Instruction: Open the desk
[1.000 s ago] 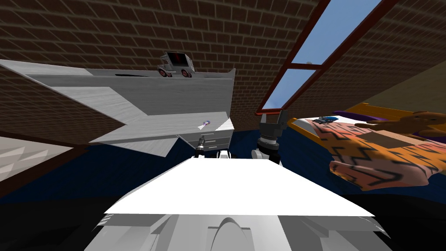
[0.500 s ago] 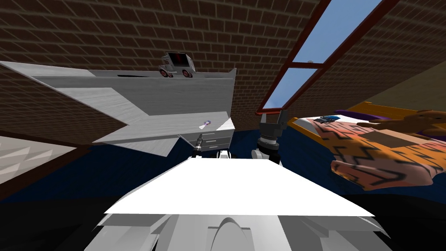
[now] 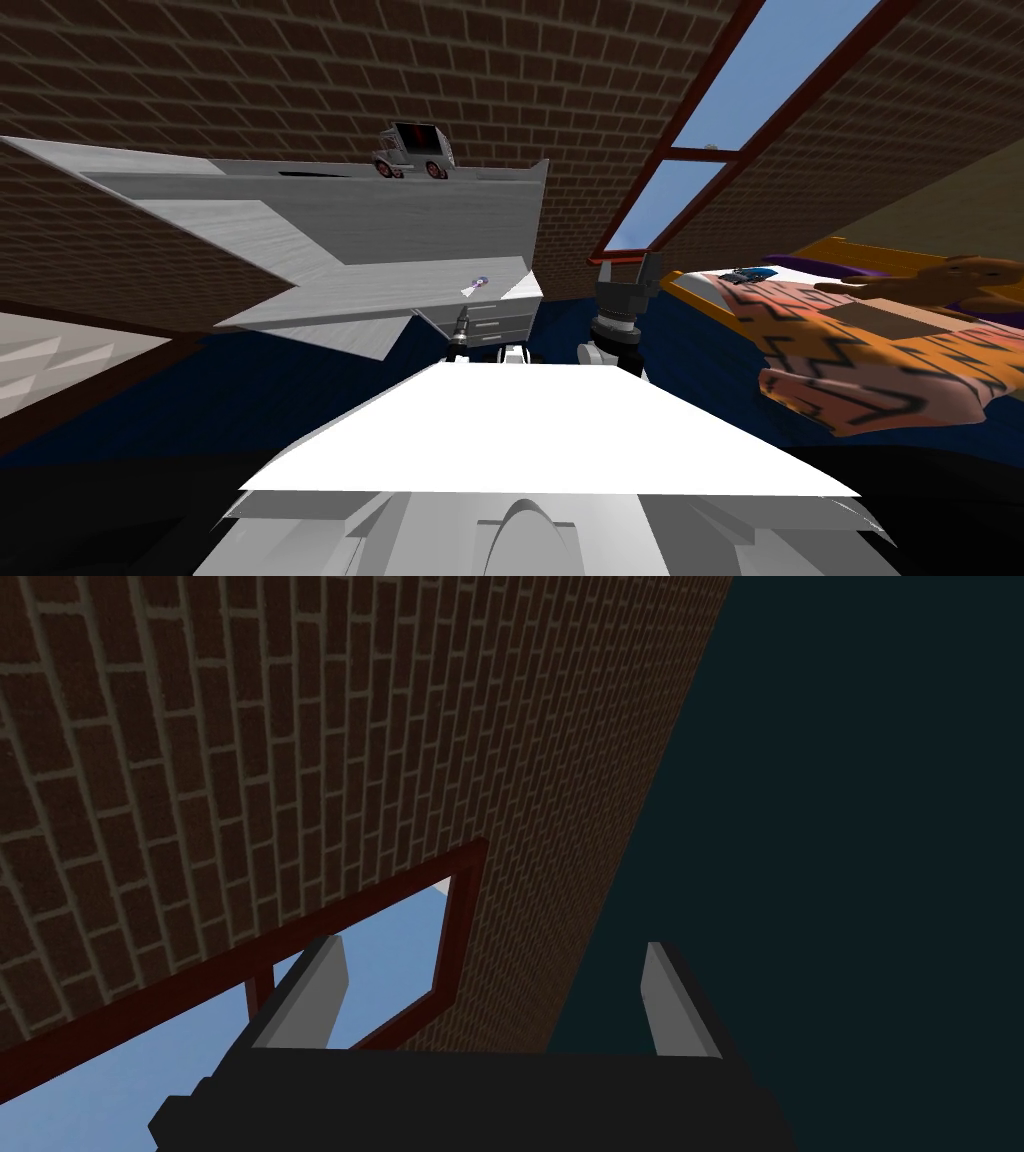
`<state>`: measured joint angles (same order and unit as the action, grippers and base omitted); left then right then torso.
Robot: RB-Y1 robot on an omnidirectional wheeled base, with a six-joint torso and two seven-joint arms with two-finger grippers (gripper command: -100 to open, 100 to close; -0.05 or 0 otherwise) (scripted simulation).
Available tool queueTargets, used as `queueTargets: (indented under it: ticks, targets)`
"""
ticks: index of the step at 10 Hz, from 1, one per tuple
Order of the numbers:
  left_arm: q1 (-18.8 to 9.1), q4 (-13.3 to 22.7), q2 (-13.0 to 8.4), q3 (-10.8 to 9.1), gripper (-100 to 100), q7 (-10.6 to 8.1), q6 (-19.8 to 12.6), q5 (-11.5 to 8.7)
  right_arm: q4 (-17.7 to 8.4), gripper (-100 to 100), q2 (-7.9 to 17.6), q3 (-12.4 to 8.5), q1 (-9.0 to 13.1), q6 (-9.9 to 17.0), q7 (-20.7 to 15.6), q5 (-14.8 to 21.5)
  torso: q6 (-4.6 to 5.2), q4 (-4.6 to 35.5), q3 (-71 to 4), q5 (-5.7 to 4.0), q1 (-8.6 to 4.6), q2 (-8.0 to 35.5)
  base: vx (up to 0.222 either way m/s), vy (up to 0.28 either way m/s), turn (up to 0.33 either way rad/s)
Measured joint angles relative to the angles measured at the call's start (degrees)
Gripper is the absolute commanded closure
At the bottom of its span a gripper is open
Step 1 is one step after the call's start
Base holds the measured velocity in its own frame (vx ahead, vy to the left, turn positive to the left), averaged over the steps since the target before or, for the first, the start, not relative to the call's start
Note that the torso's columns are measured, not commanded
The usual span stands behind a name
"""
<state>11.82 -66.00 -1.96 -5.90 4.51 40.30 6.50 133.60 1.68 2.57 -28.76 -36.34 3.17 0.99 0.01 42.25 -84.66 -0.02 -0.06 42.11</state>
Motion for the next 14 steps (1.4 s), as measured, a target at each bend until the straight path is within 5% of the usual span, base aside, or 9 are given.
queueTargets:
  ticks: [1, 7, 8, 12, 14]
  targets:
    - [-0.10, -0.06, -0.01, -0.02, 100, -0.03, -0.27, -0.01, 0.00, 0, 0.00, 0.00, 0.00, 0.00, 0.00, 0.00, -0.02, 0.01, 0.06, 0.03, 0.06, 0.13, 0.006, 0.000, 0.001]
    - [0.82, -2.16, -0.20, 0.54, 100, -0.58, -1.19, 0.28, -0.01, 0, -0.01, 0.01, 0.03, 0.01, 0.00, 0.00, -0.01, 0.05, 0.12, 0.02, 0.07, 0.21, -0.154, -0.028, 0.015]
    - [0.87, -2.22, -0.20, 0.55, -100, -0.60, -1.25, 0.29, -0.01, 0, 0.00, 0.00, 0.02, 0.01, 0.00, 0.00, -0.01, -0.05, -0.10, 0.04, 0.14, -0.18, -0.020, -0.003, -0.004]
    - [0.79, -1.80, -4.59, 0.45, -100, -0.66, -0.85, 0.13, 0.00, 0, 0.00, 0.00, -0.01, 0.00, 0.00, 0.00, 0.00, -0.02, -0.02, 0.02, 0.04, -0.04, 0.066, 0.005, -0.008]
    - [0.71, -0.77, -3.98, 0.42, -100, -0.58, -0.42, -0.06, 0.00, 0, 0.01, -0.01, -0.01, 0.00, 0.00, 0.00, -0.01, 0.01, 0.04, 0.04, 0.11, 0.09, 0.109, 0.030, 0.008]
